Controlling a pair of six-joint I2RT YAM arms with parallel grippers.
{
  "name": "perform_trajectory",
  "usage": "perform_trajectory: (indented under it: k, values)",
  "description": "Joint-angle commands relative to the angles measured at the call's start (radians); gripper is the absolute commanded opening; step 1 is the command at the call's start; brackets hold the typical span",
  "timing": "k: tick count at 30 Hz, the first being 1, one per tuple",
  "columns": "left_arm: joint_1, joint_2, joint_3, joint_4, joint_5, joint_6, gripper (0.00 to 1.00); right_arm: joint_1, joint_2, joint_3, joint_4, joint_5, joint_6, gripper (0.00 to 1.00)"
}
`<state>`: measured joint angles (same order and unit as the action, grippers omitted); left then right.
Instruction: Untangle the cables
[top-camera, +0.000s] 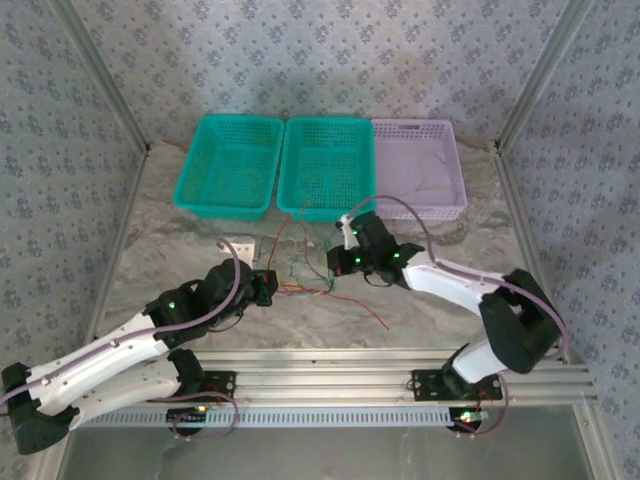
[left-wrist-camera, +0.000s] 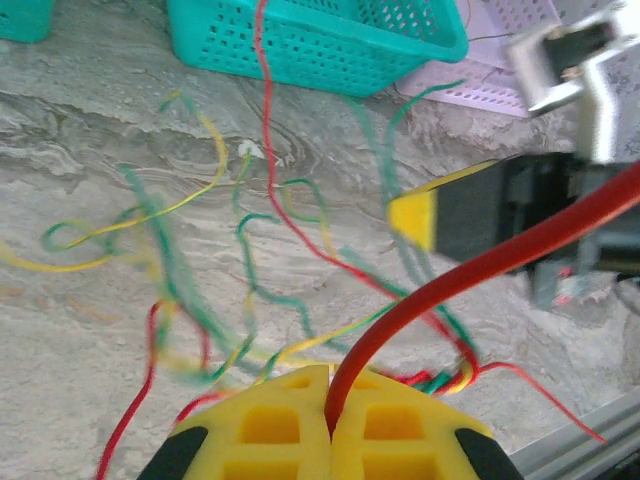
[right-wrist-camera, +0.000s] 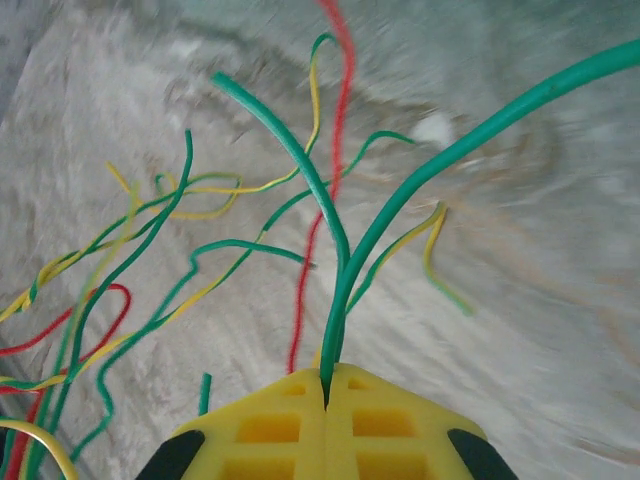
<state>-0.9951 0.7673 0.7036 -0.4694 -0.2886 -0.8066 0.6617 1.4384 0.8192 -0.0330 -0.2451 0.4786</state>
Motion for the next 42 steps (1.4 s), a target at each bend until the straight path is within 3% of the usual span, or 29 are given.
perform_trajectory:
  k: [1,8,17,34,42]
  values:
    - [-0.004,-0.036,0.044,-0.069,-0.065,0.031,0.00,-0.113,-0.097,-0.059,-0.084,0.063,-0.011,0.00]
    - [0.009,-0.055,0.069,-0.144,-0.095,0.048,0.00,-0.321,-0.289,-0.133,-0.153,0.038,-0.019,0.00]
    - [0.037,-0.071,0.143,-0.313,-0.168,0.099,0.00,-0.476,-0.391,-0.138,-0.275,0.082,-0.034,0.00]
    - [0.093,-0.167,0.385,-0.552,-0.376,0.220,0.00,-0.518,-0.395,-0.152,-0.318,0.203,-0.032,0.00]
    - [0.092,-0.099,0.433,-0.491,-0.315,0.229,0.00,-0.495,-0.382,-0.151,-0.292,0.172,-0.034,0.00]
